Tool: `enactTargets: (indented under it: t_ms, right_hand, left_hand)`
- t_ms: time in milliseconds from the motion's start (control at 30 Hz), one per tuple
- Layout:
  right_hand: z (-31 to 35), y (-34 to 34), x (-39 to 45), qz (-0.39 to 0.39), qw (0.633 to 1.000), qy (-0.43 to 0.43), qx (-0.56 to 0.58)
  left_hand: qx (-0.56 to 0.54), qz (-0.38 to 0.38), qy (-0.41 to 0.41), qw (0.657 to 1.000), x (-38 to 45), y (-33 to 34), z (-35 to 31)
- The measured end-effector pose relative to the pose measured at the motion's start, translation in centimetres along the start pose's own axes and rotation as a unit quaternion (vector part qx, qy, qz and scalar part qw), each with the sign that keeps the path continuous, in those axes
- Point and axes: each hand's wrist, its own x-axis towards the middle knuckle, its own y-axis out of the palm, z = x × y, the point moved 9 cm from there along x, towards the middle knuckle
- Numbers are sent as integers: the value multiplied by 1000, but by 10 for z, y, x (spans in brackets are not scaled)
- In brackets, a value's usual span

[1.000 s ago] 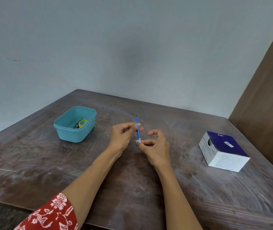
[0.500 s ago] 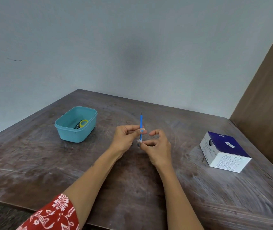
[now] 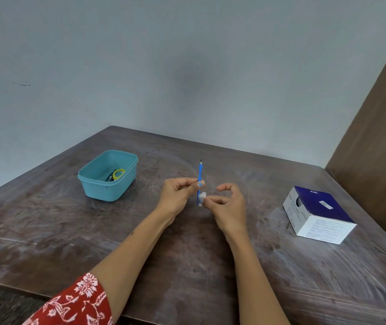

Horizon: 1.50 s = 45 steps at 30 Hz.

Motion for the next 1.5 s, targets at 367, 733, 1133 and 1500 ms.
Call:
enactTargets:
  t_ms: [367,733,1133,1500]
  right_hand:
    - [10,-17,0,-76,979,-16,189]
    - [8,-18,-1,-97,976,5,193]
    - [0,-27,2,-128,962,24,241]
    - [-6,-31,8,-138,948,32,284]
  left_hand:
    - [43,101,-33,993,-12,22,9]
    - [67,107,-33,991,-15,27,10]
    - [78,150,-33,985,-17,32,15]
    - [77,175,-29,981,-21,36,11]
